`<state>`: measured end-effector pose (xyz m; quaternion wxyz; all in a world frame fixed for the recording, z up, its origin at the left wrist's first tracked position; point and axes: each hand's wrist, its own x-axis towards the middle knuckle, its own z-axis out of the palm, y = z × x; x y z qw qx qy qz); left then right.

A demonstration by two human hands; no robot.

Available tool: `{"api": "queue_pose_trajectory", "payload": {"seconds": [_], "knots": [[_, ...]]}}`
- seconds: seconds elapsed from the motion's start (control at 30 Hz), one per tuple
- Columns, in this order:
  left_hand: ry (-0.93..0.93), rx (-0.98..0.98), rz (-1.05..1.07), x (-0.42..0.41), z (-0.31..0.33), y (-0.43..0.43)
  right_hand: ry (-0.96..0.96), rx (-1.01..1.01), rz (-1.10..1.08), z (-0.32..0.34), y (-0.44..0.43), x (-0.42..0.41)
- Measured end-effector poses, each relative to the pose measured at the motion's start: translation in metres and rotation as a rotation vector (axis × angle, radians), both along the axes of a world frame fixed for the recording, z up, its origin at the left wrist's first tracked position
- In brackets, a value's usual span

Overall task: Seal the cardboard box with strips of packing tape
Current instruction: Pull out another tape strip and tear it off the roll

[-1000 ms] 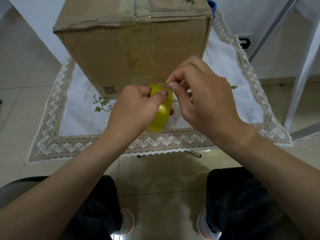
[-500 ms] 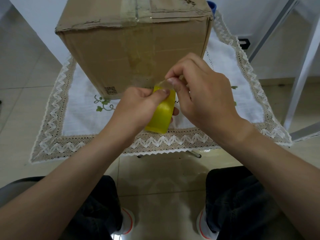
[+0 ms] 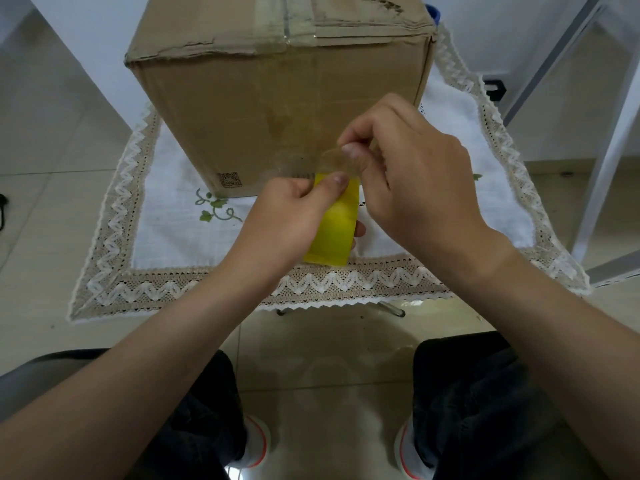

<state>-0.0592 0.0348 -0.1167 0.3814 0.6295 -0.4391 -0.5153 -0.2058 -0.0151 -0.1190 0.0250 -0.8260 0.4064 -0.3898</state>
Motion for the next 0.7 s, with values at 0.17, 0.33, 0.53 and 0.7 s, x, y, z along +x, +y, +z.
{"api": "queue_pose_trajectory", "payload": {"seconds": [0.17, 0.33, 0.53, 0.7], "knots": [[-0.335, -0.056, -0.128, 0.010, -0.006, -0.001, -0.097, 0.134, 0.112, 0.002, -0.009, -0.005], [-0.514, -0.185, -0.108, 0.027, 0.000, -0.007, -0.137, 0.200, 0.149, 0.003, -0.008, -0.006], [-0.519, -0.609, -0.110, 0.036, 0.009, -0.014, -0.083, 0.089, 0.184, 0.004, -0.008, -0.009], [-0.451, -0.697, -0.066, 0.033, 0.005, -0.012, -0.086, 0.040, 0.193, 0.002, -0.008, -0.009]]}}
